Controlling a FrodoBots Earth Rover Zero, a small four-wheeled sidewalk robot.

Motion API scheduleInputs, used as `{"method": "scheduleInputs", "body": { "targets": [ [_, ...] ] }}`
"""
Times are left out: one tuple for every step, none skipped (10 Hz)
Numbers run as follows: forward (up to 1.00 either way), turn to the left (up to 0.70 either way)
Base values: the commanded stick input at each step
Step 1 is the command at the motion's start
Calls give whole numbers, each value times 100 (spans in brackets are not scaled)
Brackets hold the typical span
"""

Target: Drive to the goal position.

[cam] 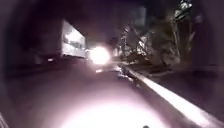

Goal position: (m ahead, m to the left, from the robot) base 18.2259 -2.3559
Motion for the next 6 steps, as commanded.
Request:
{"method": "scheduleInputs", "body": {
  "targets": [
    [70, 1],
    [70, 1],
    [70, 1],
    [70, 13],
    [70, 35],
    [70, 18]
  ]
}}
